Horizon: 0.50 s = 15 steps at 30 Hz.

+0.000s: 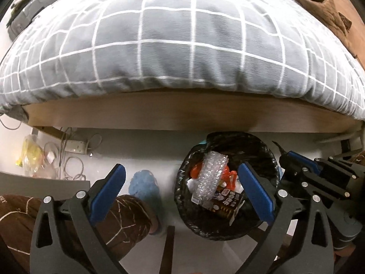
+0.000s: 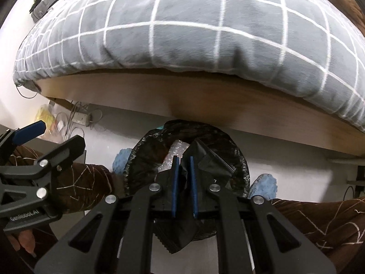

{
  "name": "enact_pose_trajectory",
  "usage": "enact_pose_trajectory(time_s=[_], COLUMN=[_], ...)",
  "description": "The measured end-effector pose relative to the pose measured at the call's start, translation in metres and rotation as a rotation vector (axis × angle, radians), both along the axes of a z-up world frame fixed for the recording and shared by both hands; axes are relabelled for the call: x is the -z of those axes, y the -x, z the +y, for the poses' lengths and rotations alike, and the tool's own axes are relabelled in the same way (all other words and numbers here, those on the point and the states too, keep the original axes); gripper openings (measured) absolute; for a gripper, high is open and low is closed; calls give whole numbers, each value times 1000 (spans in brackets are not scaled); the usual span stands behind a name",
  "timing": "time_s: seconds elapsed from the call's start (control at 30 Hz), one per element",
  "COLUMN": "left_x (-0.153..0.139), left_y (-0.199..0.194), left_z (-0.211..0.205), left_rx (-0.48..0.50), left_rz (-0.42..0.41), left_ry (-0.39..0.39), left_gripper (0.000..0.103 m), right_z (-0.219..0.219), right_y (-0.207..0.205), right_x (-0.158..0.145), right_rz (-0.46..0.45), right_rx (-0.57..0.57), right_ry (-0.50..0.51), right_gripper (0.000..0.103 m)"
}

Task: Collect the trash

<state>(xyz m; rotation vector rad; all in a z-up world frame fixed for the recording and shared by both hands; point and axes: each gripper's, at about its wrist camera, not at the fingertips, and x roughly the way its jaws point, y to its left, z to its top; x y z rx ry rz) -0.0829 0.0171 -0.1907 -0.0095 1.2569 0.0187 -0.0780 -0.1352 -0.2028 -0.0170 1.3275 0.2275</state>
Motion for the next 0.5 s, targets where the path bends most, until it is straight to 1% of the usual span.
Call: enact_pose_trajectory(time_s=[0.03, 0.13, 0.2, 0.27, 0.4, 0.47, 0.5], left_x=[-1, -3, -4, -4, -4, -5, -6], left_y=[0, 0, 0, 0, 1, 0, 0], left_z=[2, 4, 5, 4, 0, -1, -2], left_rx=[-3, -6, -6, -3, 9, 9, 9], left_rz=[-3, -11, -11, -13, -14, -16, -19], left_ry=[-2, -16, -19, -16, -25, -25, -25], left_gripper=[97, 97, 97, 97, 97, 97, 97], right_z=[0, 1, 1, 1, -4, -8, -11], right_y=[-1, -1, -1, 0, -1, -2, -2], right_x=[1, 3, 5, 5, 3, -1, -3], right_rz=[-3, -8, -3, -7, -17, -27, -37], right_rx=[4, 9, 15, 15, 31, 42, 49], right_ry=[8, 15, 19, 24, 33, 44, 47], right_gripper=[15, 19, 25, 36, 50, 61, 64])
